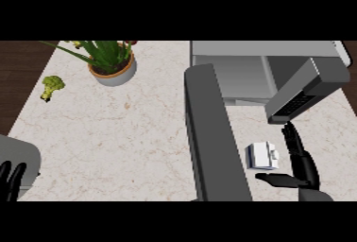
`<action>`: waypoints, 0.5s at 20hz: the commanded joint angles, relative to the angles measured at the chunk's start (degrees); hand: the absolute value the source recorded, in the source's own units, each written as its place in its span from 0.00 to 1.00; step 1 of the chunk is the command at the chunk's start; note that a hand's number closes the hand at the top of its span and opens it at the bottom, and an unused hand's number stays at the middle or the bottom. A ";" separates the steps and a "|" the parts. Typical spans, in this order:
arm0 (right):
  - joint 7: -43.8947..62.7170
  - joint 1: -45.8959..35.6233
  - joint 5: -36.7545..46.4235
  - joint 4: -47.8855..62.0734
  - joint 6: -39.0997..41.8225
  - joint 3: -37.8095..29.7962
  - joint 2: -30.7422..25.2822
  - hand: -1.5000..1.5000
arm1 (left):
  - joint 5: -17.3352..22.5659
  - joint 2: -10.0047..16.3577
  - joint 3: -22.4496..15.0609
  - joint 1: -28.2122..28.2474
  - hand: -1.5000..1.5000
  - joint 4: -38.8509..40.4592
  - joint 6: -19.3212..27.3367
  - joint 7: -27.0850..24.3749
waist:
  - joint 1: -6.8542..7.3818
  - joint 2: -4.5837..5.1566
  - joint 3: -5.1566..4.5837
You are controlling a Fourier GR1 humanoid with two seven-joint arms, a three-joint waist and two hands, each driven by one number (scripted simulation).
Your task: Pick up the milk, place it into the microwave and close the microwave
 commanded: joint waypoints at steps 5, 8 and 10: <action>-5.06 -2.66 0.62 6.68 22.60 6.14 -1.29 0.00 | -0.90 -0.14 0.40 -3.35 0.00 1.82 1.67 1.28 | 0.41 0.29 0.13; -6.42 -2.62 -0.56 4.17 23.73 7.54 1.09 1.00 | -1.00 -0.58 -1.63 -2.26 0.00 0.00 2.32 2.93 | -0.06 0.05 0.08; -10.20 -0.85 0.33 3.45 19.17 7.94 1.53 1.00 | 0.04 0.25 1.74 -0.62 0.00 3.96 -0.18 -1.83 | 0.01 -0.07 -0.01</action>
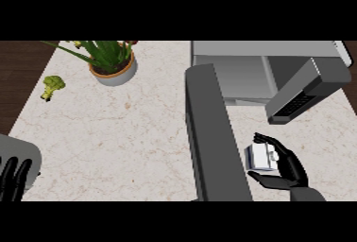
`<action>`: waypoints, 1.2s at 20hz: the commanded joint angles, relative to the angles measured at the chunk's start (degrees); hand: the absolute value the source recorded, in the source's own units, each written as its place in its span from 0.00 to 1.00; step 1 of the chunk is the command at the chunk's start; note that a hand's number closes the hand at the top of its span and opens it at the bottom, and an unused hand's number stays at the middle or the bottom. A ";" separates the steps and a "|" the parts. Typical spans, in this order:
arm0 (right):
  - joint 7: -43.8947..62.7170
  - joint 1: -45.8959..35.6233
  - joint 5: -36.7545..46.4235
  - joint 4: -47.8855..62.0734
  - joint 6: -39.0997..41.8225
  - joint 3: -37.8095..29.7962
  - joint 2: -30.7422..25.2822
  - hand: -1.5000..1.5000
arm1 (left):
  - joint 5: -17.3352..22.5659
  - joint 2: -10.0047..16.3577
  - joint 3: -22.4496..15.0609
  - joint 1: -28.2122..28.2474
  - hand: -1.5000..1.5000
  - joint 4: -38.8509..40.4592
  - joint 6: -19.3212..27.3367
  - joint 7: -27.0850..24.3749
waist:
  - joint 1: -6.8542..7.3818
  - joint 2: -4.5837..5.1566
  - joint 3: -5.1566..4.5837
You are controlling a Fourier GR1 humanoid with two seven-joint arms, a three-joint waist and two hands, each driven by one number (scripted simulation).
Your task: Pick up the milk, place it into the microwave and close the microwave
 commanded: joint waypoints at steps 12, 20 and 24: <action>-5.88 5.25 -2.05 -14.56 -5.92 1.61 7.28 1.00 | 1.13 0.13 0.88 -0.85 0.00 0.54 -0.02 0.93 | -1.00 -0.29 -0.13; 0.40 -2.06 -9.23 -13.66 -1.82 -5.00 -1.51 1.00 | 1.63 -0.24 0.80 -1.19 0.00 5.46 -2.80 -2.44 | -0.63 -0.18 -0.12; 2.93 -2.50 -10.73 -14.47 2.91 -3.29 -2.49 1.00 | 2.27 -0.26 1.32 1.37 0.00 3.52 -2.68 -4.47 | -0.30 -0.17 -0.11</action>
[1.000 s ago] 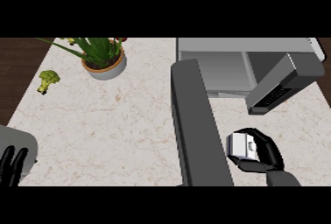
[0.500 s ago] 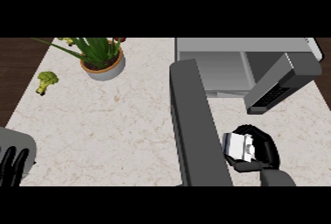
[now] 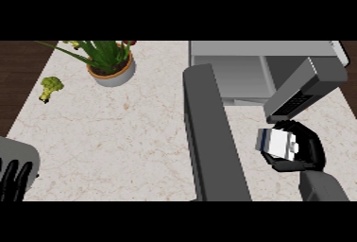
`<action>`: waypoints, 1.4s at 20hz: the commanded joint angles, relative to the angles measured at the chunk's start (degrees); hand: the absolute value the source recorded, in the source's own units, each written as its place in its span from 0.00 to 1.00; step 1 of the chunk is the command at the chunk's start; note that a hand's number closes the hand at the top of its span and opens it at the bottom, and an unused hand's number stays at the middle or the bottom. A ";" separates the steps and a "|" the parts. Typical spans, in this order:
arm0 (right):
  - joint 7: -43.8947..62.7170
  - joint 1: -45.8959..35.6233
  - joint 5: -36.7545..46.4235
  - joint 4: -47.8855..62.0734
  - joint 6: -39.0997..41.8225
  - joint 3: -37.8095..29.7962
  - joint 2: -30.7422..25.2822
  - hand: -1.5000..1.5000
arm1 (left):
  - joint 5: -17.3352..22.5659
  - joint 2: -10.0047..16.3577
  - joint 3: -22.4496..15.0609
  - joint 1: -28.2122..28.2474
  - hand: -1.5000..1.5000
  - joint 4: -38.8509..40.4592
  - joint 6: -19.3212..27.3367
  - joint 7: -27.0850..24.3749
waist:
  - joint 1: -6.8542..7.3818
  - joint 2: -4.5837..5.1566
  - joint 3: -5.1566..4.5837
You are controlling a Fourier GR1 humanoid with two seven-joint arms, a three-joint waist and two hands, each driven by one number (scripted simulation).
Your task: Pick up the milk, place it into the microwave and close the microwave
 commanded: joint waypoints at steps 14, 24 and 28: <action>21.28 -10.31 5.26 -14.33 -12.43 4.31 3.82 1.00 | 4.26 1.66 4.85 -0.36 0.00 -1.48 -1.21 2.23 | 0.36 0.14 0.01; 18.23 -31.24 7.74 11.27 -16.33 0.48 5.56 1.00 | 5.13 1.67 6.93 -1.02 0.00 2.24 -4.02 1.14 | 1.66 0.54 0.05; 12.43 -36.29 9.48 22.26 -17.88 -0.98 4.95 1.00 | 4.09 1.53 5.86 -3.81 0.00 4.74 -4.72 0.76 | 2.01 0.80 0.07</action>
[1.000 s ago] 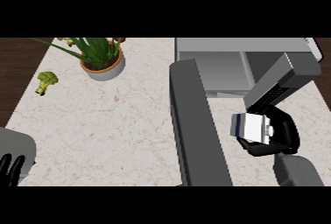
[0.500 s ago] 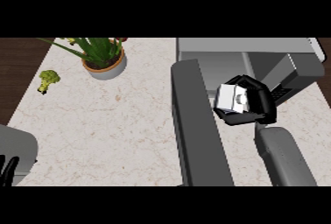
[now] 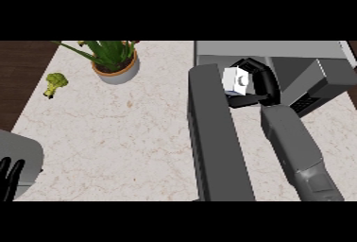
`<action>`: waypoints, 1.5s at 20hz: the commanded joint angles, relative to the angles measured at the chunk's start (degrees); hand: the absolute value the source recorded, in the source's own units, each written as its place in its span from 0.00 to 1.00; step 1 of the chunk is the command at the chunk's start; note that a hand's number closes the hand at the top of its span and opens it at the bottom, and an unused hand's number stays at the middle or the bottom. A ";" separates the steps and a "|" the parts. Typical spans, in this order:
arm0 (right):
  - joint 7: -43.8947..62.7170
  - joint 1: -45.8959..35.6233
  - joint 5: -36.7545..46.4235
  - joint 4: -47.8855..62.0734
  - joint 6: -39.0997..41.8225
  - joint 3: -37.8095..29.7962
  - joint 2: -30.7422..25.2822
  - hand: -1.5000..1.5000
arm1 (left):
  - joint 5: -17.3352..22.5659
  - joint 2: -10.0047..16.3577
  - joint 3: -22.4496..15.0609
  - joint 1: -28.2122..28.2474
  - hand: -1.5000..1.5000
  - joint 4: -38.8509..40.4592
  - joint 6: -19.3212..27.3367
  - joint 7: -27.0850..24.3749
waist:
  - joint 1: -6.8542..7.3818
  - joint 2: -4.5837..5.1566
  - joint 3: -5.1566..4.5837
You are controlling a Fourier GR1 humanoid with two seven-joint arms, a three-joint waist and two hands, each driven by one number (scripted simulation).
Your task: Pick up the milk, place it into the microwave and close the microwave
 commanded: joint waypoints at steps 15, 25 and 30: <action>-5.43 -18.75 5.68 22.55 -13.86 -2.60 -2.52 1.00 | 0.96 2.21 0.59 -6.19 0.00 4.72 -3.19 -0.91 | 4.81 2.23 0.05; -1.87 -21.76 3.08 25.31 -26.30 -7.36 -5.39 1.00 | -2.07 2.13 -1.43 -7.46 0.00 3.20 -1.87 1.11 | 6.72 3.37 0.16; -3.03 -21.31 9.17 27.36 -36.45 -2.36 -6.20 0.00 | -4.14 2.60 -1.67 -8.45 0.00 2.63 -1.39 1.12 | 8.40 4.09 0.06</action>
